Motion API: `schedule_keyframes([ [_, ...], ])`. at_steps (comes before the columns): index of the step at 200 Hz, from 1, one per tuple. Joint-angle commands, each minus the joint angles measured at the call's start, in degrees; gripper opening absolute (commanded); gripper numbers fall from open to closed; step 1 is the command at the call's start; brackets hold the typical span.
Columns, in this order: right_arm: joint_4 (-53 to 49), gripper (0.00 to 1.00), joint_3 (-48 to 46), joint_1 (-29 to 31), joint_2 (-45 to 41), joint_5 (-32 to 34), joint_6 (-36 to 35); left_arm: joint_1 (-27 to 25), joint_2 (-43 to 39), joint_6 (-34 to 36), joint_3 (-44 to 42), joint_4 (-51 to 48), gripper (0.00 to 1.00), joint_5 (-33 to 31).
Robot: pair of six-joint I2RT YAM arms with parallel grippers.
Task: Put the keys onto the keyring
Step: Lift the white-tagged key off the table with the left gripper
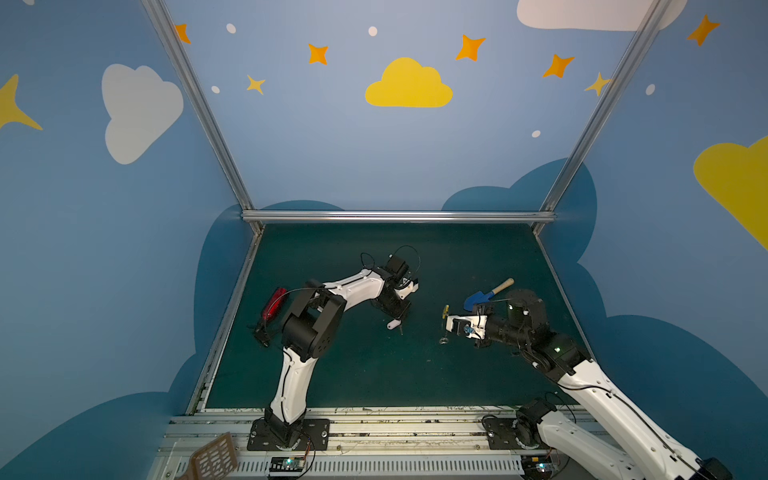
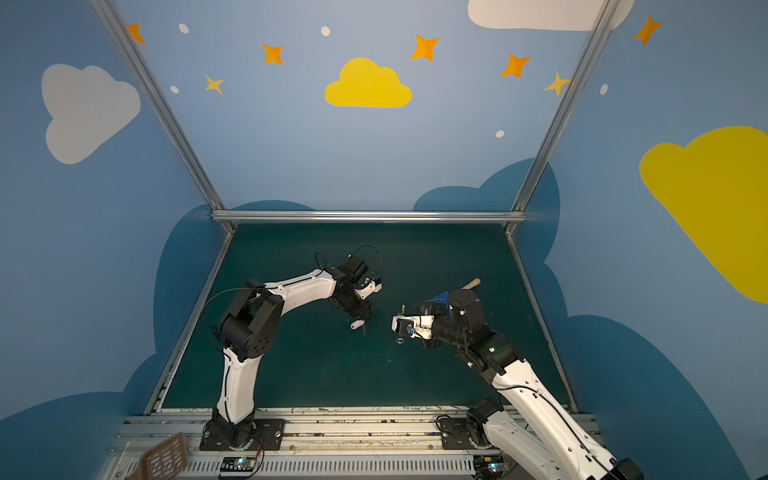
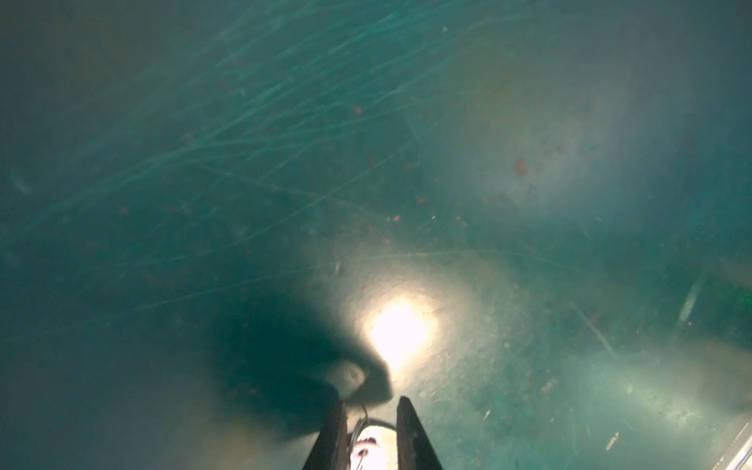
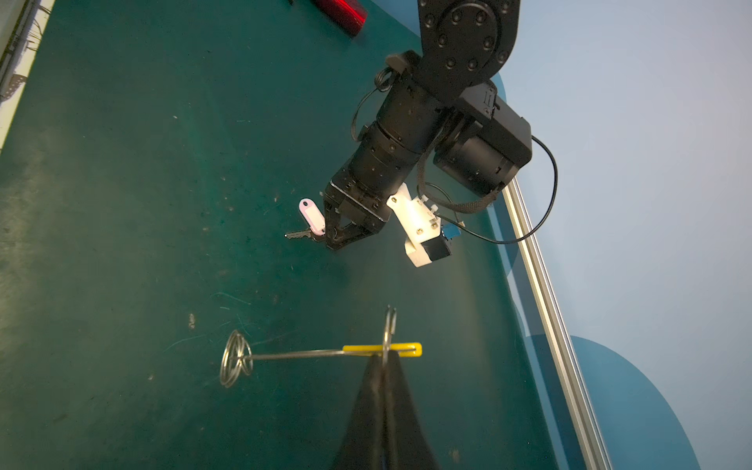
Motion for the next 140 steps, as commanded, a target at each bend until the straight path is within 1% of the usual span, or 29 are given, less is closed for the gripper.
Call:
schedule_keyframes([
  [1, 1.12, 0.0, -0.19, -0.35, 0.17, -1.43, 1.04, 0.97, -1.87, 0.04, -1.05, -0.59, 0.24, -0.44],
  [52, 1.25, 0.0, -0.1, -0.62, 0.48, -1.88, 1.04, 1.37, -2.76, 0.78, -1.96, -0.59, 0.25, 0.79],
  [140, 1.42, 0.0, -0.1, -0.97, 0.83, -2.32, 0.9, 2.24, -3.24, 0.26, -2.77, -1.07, 0.21, 3.9],
])
